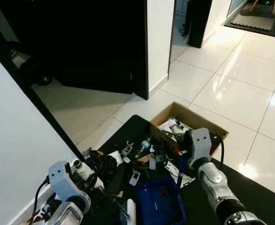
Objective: Sweep floor
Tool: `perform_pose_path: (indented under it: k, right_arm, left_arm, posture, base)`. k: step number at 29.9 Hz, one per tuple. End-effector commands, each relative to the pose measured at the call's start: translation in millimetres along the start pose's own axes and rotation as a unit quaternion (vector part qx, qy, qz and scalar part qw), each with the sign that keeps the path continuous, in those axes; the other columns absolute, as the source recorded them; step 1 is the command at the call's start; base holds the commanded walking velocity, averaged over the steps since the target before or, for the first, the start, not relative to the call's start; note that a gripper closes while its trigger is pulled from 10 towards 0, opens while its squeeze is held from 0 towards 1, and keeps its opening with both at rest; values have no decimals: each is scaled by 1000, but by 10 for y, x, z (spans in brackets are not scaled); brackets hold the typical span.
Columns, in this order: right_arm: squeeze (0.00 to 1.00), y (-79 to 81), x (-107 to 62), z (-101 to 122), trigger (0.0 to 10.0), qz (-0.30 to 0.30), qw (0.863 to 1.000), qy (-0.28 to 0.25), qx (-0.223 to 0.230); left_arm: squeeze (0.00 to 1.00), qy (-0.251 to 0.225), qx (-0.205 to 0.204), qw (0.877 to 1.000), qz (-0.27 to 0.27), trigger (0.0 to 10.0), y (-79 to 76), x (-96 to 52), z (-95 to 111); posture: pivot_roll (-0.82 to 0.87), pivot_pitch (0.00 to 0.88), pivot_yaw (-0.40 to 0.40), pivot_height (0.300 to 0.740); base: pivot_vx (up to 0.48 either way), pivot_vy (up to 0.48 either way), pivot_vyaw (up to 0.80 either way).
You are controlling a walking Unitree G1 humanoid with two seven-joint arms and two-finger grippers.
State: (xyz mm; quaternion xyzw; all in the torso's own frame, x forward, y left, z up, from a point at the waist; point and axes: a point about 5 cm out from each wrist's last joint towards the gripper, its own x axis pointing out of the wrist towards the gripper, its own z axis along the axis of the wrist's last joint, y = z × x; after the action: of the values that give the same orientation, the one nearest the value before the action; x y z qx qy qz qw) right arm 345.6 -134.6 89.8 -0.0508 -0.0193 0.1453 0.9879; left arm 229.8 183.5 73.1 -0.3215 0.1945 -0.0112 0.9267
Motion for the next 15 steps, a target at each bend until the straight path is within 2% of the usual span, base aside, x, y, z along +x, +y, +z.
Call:
perform_pose_path:
  k: [1, 7, 8, 11, 13, 15]
  right_arm:
    - [0, 92, -9, -56, 10000, 8, 1000, 9, 23]
    - [0, 87, -13, -59, 10000, 7, 1000, 9, 23]
    - [0, 86, -14, -61, 10000, 6, 1000, 9, 23]
    - [0, 85, -14, -60, 10000, 6, 1000, 9, 23]
    - [0, 85, -14, -61, 10000, 6, 1000, 9, 23]
    - [0, 87, -12, -59, 10000, 6, 1000, 9, 24]
  left_arm:
    - [0, 98, -118, 984, -88, 10000, -290, 40, -396]
    - [0, 100, -141, 980, -99, 10000, -391, 75, -364]
    - [0, 94, -141, 979, -113, 10000, -469, 101, -308]
    - [0, 83, -138, 978, -131, 10000, -522, 103, -225]
    - [0, 76, -132, 978, -145, 10000, -549, 94, -166]
    - [0, 63, -92, 980, -164, 10000, -560, 71, -42]
  posture:
    - [127, 228, 38, 740]
    - [125, 230, 37, 740]
    - [124, 231, 37, 740]
    - [127, 230, 36, 740]
    - [130, 229, 36, 740]
    - [133, 229, 38, 740]
  base:
    - [0, 0, 0]
    - [0, 0, 0]
    - [0, 0, 0]
    - [0, 0, 0]
    - [0, 0, 0]
    - [0, 0, 0]
